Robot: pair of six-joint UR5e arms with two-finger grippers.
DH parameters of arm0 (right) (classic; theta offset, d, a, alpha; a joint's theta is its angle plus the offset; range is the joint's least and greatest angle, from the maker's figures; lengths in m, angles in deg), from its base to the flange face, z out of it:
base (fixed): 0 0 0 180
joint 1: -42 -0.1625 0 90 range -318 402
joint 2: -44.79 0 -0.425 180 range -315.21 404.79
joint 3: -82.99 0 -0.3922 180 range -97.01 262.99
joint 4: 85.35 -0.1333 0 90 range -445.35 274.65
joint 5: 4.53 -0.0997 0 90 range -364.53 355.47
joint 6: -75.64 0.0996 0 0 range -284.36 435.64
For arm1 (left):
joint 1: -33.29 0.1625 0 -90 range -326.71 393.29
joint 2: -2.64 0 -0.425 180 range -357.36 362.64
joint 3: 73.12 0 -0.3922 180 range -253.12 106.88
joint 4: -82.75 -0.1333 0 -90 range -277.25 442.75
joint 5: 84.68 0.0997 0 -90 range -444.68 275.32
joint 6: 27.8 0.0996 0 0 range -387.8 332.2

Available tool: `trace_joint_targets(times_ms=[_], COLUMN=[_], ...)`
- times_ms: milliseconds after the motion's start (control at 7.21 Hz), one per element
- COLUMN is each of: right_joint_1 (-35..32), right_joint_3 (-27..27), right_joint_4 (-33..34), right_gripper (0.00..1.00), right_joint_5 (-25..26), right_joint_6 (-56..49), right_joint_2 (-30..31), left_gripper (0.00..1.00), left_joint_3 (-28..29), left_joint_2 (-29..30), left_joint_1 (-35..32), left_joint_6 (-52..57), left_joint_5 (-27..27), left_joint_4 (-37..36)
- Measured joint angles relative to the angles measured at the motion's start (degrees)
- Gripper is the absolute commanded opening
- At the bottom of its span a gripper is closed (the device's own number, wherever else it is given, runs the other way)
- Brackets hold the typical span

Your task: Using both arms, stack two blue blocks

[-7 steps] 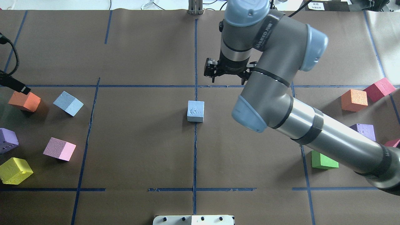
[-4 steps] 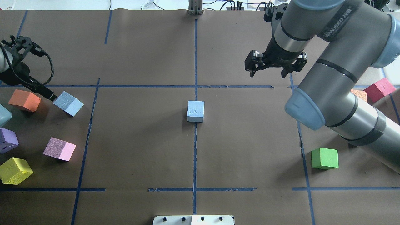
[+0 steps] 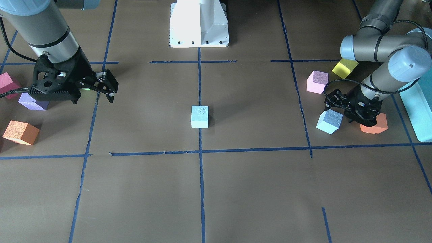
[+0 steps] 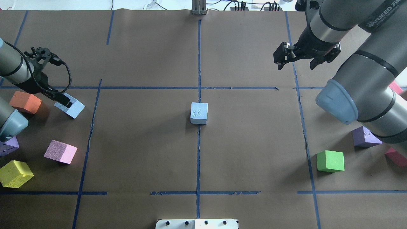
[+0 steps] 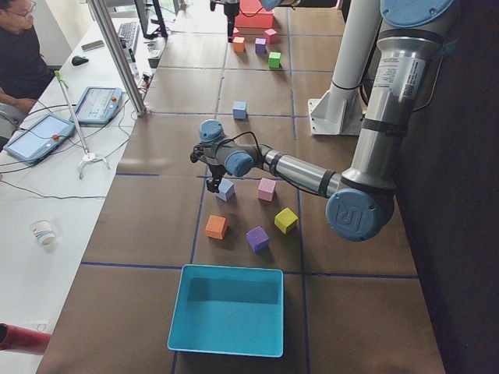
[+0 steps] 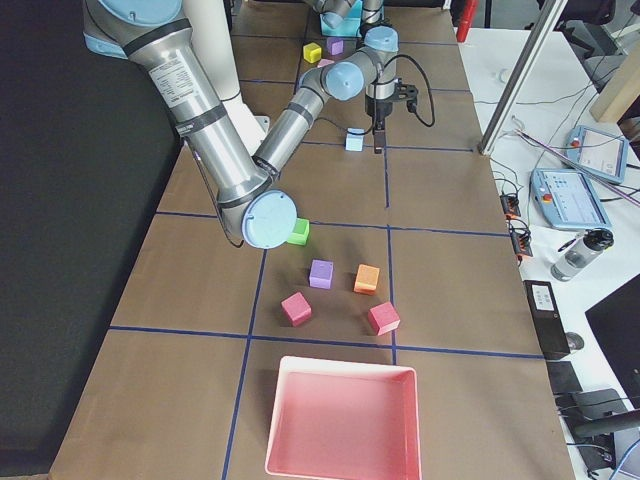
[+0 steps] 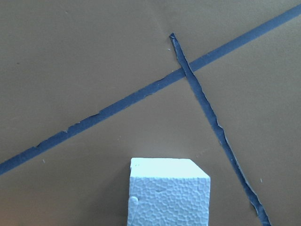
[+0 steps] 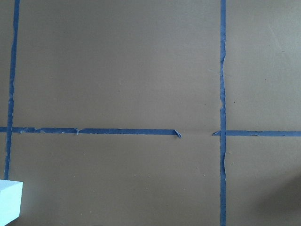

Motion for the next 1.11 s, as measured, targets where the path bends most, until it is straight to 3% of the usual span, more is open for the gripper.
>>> trace_joint_targets(times_ms=[1110], right_joint_1=[-3.5], right_joint_3=[1.4], right_joint_4=[0.8], right_gripper=[1.00], right_joint_5=[-1.1], right_joint_6=[-6.4], right_joint_2=[3.7], left_gripper=[1.00], left_joint_3=[5.6], left_joint_2=[3.0], left_joint_1=[2.9], left_joint_6=[-1.0], left_joint_5=[0.0], left_joint_4=[0.2])
